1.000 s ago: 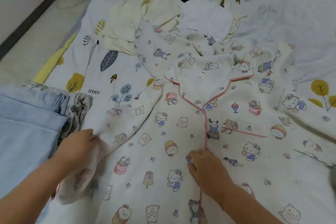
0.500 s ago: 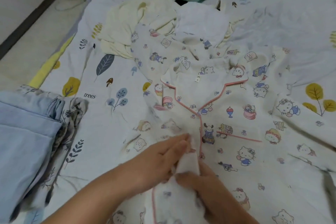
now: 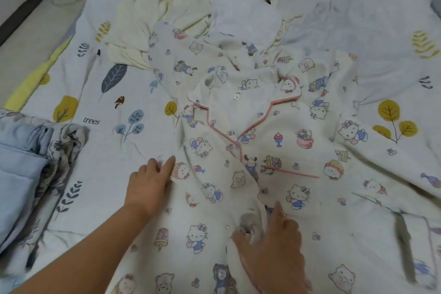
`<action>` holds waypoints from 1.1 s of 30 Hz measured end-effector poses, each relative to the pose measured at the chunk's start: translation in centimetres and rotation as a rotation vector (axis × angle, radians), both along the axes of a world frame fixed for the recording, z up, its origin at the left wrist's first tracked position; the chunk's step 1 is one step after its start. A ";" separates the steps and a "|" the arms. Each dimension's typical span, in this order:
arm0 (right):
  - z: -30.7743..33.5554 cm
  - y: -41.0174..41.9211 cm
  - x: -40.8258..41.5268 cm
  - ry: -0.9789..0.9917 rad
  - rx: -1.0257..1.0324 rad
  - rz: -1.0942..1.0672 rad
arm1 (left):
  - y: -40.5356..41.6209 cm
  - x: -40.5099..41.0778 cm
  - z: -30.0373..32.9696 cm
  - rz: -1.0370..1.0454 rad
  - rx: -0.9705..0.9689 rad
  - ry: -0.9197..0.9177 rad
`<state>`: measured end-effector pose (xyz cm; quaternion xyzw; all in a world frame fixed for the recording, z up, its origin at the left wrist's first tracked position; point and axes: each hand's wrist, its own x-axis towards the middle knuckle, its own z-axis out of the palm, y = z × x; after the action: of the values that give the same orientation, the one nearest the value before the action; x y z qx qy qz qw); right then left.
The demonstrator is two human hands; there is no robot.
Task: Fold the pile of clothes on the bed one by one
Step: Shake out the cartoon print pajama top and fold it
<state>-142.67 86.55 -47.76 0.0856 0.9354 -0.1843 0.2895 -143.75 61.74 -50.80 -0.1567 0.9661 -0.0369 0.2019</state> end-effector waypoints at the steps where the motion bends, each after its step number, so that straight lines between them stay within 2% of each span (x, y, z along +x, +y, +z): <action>1: 0.0 0.0 -0.1 -0.021 0.034 0.104 | -0.3 -0.1 -0.1 -0.036 -0.012 -0.032; 3: -0.9 1.2 -0.8 -0.109 -0.097 0.110 | -1.1 -0.4 0.5 0.016 0.024 0.033; 5: -1.1 3.0 -1.6 -0.157 -0.410 -0.083 | -2.5 -0.4 1.5 0.195 0.078 0.230; 7: -1.0 5.1 -2.2 -0.121 -0.554 -0.210 | -4.0 0.0 2.3 0.282 0.051 0.328; 9: -1.4 7.0 -2.4 -0.059 -0.470 -0.224 | -5.1 0.3 2.5 0.263 -0.014 0.219; 11: -1.8 8.3 -2.1 0.012 -0.323 -0.249 | -5.5 0.2 2.3 0.288 -0.073 0.035; 13: -1.8 8.7 -1.7 0.088 -0.283 -0.299 | -5.2 -0.3 2.0 0.312 -0.066 -0.102; 14: -1.7 8.4 -1.5 0.104 -0.295 -0.304 | -4.9 -0.7 2.0 0.316 -0.035 -0.100; 16: -1.1 7.1 -0.7 0.102 -0.312 -0.243 | -3.9 -1.6 1.8 0.244 0.028 0.029; 18: -0.7 5.4 -0.2 0.050 -0.187 -0.030 | -2.7 -2.5 1.4 0.123 0.084 0.133; 20: -0.7 4.3 0.1 0.008 -0.067 0.213 | -1.6 -3.6 0.9 0.061 0.161 0.137; 22: -1.1 4.5 -0.2 -0.029 -0.152 0.248 | -0.8 -4.8 0.0 0.007 0.186 0.093; 25: -1.0 6.1 -0.9 -0.106 -0.412 0.003 | -1.0 -6.6 -1.1 -0.042 0.110 -0.025; 27: -0.7 7.6 -1.1 -0.078 -0.429 -0.072 | -2.0 -7.4 -1.6 -0.018 -0.014 -0.162; 29: -0.7 8.8 -0.9 -0.065 -0.281 -0.061 | -2.5 -8.0 -1.9 0.016 -0.101 -0.243; 30: -0.9 9.2 -0.8 -0.087 -0.158 0.012 | -2.4 -8.2 -1.9 0.042 -0.124 -0.242; 32: -0.9 8.8 -0.6 -0.135 0.116 0.144 | -1.5 -8.7 -1.9 0.112 -0.126 -0.166; 33: -0.7 8.4 -0.6 -0.096 0.197 0.170 | -0.7 -8.8 -1.8 0.129 -0.093 -0.090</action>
<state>-143.23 94.93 -48.49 0.0427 0.9379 -0.0618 0.3386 -152.55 61.04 -52.62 -0.2261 0.9412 -0.0758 0.2394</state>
